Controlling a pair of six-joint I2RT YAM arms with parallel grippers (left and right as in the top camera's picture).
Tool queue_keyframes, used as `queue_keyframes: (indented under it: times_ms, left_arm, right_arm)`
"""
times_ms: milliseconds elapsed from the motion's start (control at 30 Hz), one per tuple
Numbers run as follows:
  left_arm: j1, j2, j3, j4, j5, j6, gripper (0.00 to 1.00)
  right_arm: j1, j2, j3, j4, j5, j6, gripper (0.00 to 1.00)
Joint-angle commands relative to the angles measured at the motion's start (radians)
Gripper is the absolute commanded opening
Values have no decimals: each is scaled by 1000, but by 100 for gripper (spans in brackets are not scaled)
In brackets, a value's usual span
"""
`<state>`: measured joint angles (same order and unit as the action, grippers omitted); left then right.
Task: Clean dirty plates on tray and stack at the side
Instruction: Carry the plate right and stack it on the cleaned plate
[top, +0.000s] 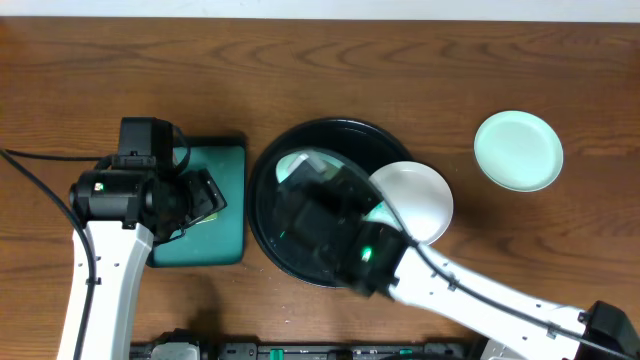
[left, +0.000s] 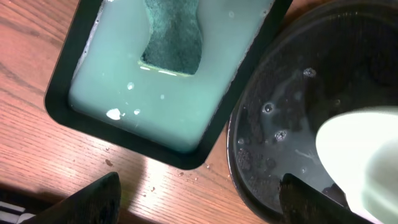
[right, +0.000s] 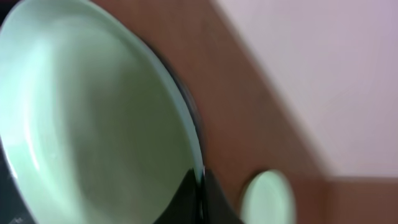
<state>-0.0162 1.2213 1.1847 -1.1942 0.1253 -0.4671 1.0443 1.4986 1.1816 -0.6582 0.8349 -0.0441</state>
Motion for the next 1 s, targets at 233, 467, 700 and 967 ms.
queue_keyframes:
  times_ms: [233,467,700,967]
  left_arm:
    - [-3,0,-3,-2,-13,6,81]
    - [-3,0,-3,-1,-13,6,81]
    - [-3,1,-3,3,-13,6,81]
    - [-3,16,-3,7,-13,6,81]
  right_arm:
    - [-548,40,7,31,-834,457,1]
    - [-910,40,7,42,-1000,571,1]
    - [-1212,43,5,8,-1000,571,1]
    - [-1481,145,0,-23,-981,552,1]
